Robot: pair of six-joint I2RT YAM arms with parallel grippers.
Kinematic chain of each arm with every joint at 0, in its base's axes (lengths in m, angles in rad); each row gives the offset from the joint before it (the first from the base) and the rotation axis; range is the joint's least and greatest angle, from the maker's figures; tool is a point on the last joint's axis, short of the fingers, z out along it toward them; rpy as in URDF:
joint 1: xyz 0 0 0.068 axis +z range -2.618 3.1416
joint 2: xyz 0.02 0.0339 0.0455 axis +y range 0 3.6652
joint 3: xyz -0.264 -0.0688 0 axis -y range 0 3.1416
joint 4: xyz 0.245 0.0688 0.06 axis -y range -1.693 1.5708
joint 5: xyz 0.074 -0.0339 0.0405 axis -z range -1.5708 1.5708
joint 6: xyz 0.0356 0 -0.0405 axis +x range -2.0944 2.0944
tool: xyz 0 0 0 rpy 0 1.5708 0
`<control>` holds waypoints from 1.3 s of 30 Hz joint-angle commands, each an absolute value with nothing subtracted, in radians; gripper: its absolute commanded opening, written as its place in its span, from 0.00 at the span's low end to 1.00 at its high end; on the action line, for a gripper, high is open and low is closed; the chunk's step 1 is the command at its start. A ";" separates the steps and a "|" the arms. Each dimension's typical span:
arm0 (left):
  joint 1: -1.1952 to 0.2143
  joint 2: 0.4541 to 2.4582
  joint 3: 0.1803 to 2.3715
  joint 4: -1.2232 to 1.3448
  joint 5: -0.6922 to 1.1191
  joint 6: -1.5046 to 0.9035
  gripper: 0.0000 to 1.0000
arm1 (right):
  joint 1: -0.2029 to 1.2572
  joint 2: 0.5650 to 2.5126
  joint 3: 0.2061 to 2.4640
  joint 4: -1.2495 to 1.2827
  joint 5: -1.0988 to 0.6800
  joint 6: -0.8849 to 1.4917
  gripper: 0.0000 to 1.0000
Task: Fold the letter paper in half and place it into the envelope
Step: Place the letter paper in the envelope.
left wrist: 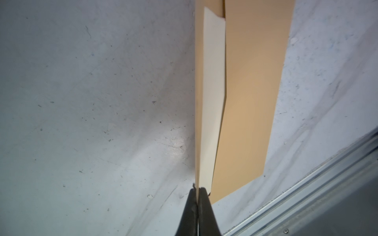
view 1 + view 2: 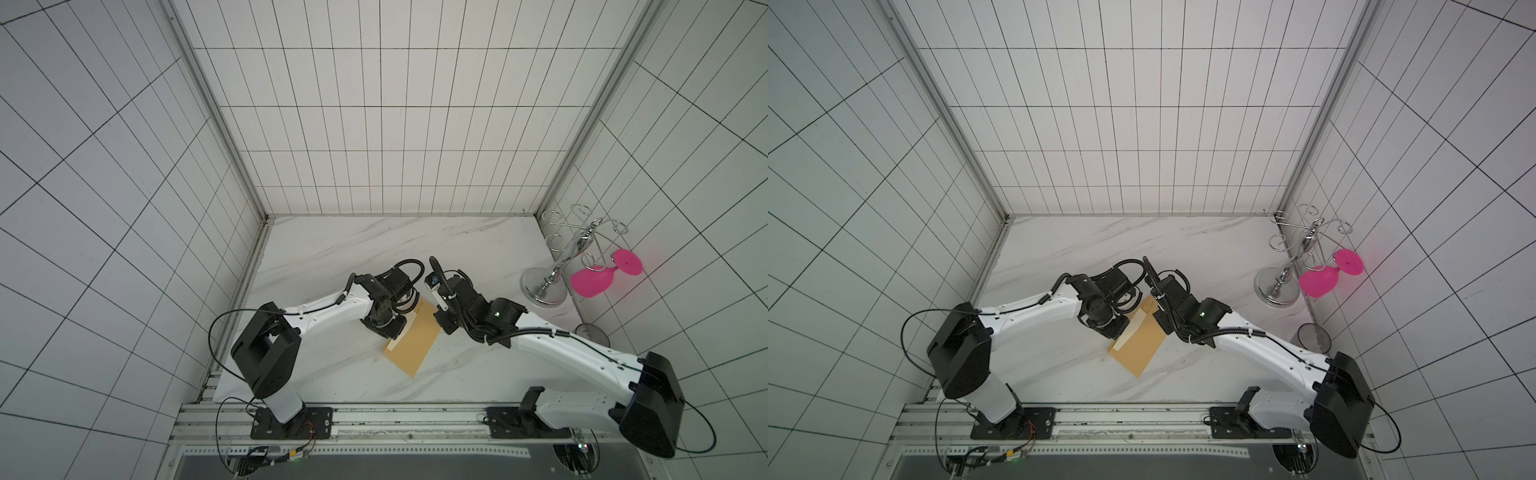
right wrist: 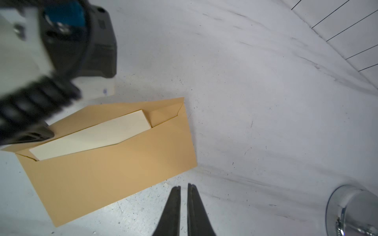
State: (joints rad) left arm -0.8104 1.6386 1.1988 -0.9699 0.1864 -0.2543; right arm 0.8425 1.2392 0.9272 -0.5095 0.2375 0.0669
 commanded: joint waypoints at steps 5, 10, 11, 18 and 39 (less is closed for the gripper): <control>-0.808 1.527 1.162 -0.877 0.302 -0.383 0.00 | 0.800 1.334 0.961 -0.448 -0.038 0.222 0.00; -0.808 1.479 1.100 -0.836 0.315 -0.428 0.00 | 0.786 1.408 0.937 -0.373 -0.198 0.314 0.00; -0.808 1.472 1.096 -0.835 0.316 -0.429 0.00 | 0.785 1.405 0.926 -0.347 -0.209 0.330 0.00; -0.808 1.436 1.074 -0.803 0.312 -0.442 0.00 | 0.766 1.413 0.882 -0.188 -0.331 0.423 0.00; -0.808 1.437 1.047 -0.774 0.336 -0.456 0.00 | 0.749 1.552 0.862 0.037 -0.470 0.549 0.00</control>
